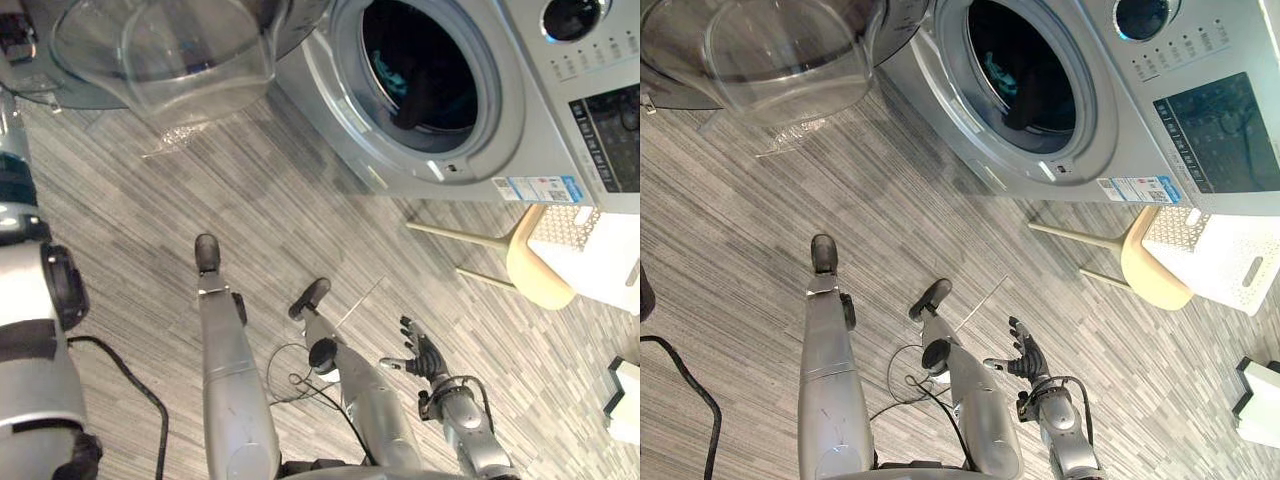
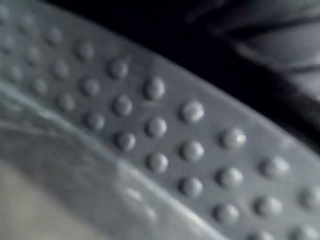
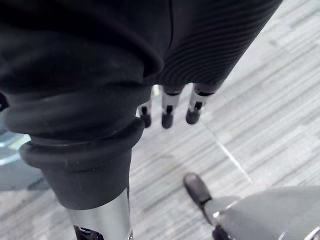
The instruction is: Pick up the laundry basket with both hands and put the clothes into the washing machine.
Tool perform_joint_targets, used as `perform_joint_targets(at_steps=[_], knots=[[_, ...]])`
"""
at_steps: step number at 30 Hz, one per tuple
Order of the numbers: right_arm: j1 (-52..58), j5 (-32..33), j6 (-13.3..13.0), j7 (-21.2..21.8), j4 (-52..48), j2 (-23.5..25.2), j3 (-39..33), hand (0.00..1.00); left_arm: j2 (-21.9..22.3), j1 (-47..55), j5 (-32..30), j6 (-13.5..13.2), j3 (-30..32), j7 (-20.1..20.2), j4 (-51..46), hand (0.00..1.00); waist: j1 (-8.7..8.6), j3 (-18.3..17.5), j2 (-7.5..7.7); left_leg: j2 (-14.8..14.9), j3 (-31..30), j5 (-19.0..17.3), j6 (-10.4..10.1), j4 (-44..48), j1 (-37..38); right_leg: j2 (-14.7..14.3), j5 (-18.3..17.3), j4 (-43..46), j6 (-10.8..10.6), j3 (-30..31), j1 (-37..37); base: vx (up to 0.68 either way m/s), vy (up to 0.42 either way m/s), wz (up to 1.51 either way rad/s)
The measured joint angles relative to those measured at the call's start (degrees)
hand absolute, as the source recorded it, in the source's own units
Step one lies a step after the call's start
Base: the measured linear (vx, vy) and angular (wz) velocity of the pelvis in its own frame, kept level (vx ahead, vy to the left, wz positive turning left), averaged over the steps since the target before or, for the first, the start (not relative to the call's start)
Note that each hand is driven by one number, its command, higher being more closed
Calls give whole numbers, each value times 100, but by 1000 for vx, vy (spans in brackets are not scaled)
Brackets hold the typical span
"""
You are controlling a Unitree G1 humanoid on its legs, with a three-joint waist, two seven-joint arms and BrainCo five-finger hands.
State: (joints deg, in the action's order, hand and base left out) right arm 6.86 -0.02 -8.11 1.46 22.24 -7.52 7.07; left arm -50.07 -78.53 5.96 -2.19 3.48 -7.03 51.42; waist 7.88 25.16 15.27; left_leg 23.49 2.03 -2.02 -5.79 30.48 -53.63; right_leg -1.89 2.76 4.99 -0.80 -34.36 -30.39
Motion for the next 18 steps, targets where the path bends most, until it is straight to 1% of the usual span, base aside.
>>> perform_joint_targets(at_steps=[2,3,5,7,9,10,11,12,13,14,15,16,17,18], knots=[[-65,-17,78,8,22,40,6,0,126,-34,-65,82,259,76,53,0,1,0,0,0,16,-5,8,15,6,11,5,1,-5,13,1,13,60,-4],[-101,-56,132,41,18,57,31,0,259,-6,-113,143,470,109,53,0,8,-1,1,-4,33,-3,10,17,25,25,8,11,-9,20,5,21,71,0],[-161,-64,226,130,40,66,82,0,424,164,-147,177,621,113,-24,0,25,-1,1,-34,92,0,13,-8,123,99,2,109,-14,35,23,26,69,4],[-264,-106,289,155,54,95,92,0,645,648,-148,200,621,110,-184,0,69,-5,-1,-95,251,-4,25,-60,393,233,-15,220,-37,130,137,39,110,6],[-342,-187,317,176,48,94,97,0,986,1255,-122,209,605,108,-358,0,80,-36,-65,-211,351,-35,73,-99,687,401,-70,356,-113,167,322,23,121,19],[-370,-249,363,197,61,93,97,0,1303,1694,55,215,535,108,-504,0,81,-91,-132,-306,453,-69,126,-141,908,539,-120,483,-166,187,450,4,138,33],[-403,-299,415,233,71,88,122,0,1581,2174,278,215,271,120,-589,0,78,-155,-176,-419,595,-98,171,-202,1175,709,-184,607,-222,246,569,-14,141,29],[-421,-307,442,237,87,88,145,0,1711,2462,374,227,67,151,-596,0,72,-238,-187,-484,671,-115,199,-236,1316,813,-210,684,-251,303,630,-19,119,16],[-422,-366,470,248,115,83,183,0,1930,2857,507,259,-237,218,-591,0,52,-420,-212,-567,789,-149,238,-266,1456,933,-234,764,-287,375,657,-9,148,1],[-450,-466,476,258,163,83,209,0,2284,3352,671,375,-706,289,-548,0,35,-579,-262,-681,952,-219,298,-351,1757,1115,-279,849,-368,508,797,-4,175,-5],[-541,-525,478,269,279,85,274,0,2623,3763,863,453,-1208,364,-384,0,-77,-670,-272,-834,1130,-246,336,-460,2088,1290,-271,893,-435,650,956,-4,174,-8],[-584,-544,476,272,362,83,313,0,2801,3946,972,476,-1457,414,-283,0,-157,-749,-278,-896,1219,-257,352,-518,2211,1362,-257,887,-483,709,1009,-13,140,-16],[-699,-654,475,274,621,84,403,0,3127,4267,1181,526,-1901,491,-169,0,-341,-926,-249,-1057,1364,-282,389,-687,2410,1507,-219,860,-545,878,1029,8,129,-23],[-794,-757,491,274,819,81,453,0,3315,4410,1288,527,-2077,483,-115,0,-465,-1029,-240,-1166,1501,-284,393,-828,2547,1594,-188,822,-576,996,1040,26,128,-36]])
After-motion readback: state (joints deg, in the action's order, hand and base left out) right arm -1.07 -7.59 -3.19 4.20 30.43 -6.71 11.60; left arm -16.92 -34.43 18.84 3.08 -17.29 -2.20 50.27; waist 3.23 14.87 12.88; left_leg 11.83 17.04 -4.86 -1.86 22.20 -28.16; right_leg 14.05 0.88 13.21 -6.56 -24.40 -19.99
